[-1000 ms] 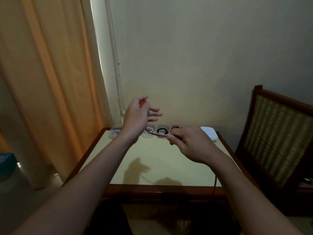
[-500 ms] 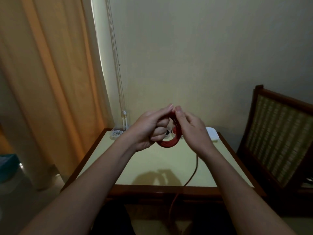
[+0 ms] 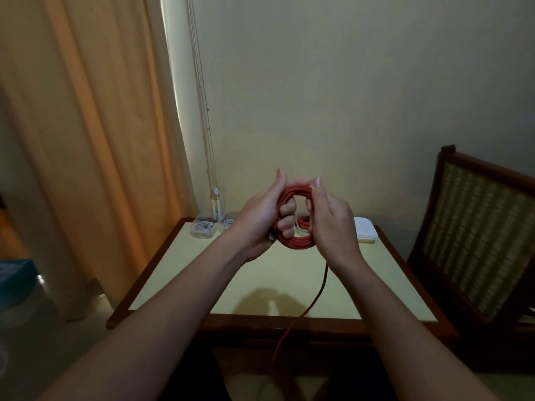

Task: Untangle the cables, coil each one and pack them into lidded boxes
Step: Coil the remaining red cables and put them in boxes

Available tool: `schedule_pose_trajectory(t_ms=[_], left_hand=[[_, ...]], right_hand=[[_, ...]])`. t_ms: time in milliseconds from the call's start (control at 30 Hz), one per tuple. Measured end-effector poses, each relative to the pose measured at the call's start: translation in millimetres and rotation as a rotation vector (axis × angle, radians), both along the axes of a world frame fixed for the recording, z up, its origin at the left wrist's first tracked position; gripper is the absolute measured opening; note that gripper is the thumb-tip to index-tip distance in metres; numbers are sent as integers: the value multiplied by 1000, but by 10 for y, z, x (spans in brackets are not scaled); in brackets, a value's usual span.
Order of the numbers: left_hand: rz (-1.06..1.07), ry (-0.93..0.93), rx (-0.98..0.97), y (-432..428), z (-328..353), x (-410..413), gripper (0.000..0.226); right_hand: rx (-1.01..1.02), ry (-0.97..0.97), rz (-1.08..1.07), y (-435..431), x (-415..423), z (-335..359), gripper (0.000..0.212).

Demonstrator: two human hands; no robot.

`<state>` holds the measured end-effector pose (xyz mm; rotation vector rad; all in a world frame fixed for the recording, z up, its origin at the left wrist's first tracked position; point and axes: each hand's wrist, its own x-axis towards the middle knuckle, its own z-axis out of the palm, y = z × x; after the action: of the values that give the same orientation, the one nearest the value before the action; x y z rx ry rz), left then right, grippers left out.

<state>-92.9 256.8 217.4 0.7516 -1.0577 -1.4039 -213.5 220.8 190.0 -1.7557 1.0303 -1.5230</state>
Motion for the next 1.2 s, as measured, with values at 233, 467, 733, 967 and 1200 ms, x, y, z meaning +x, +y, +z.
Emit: schedule_pose_trajectory(t_ms=[233,467,733,967,1200], left_hand=[[-95,128,38,-39,-16,-9,45],[-49,189,33,-61,-22,22,29],[2,327,77,-98,5,153,24],[177,498,111,-215,109,575,21],[361,672,129,-255,164,786,14]], right_hand=[[-20,12,-30,-46,16,-21,53],[44,-26,59,-13,12,25,55],[86,-48,99,-80,-34,-25,55],[128,-38,23,-209,-283,-118,41],[131,5,-13,-255,-445,-223,20]])
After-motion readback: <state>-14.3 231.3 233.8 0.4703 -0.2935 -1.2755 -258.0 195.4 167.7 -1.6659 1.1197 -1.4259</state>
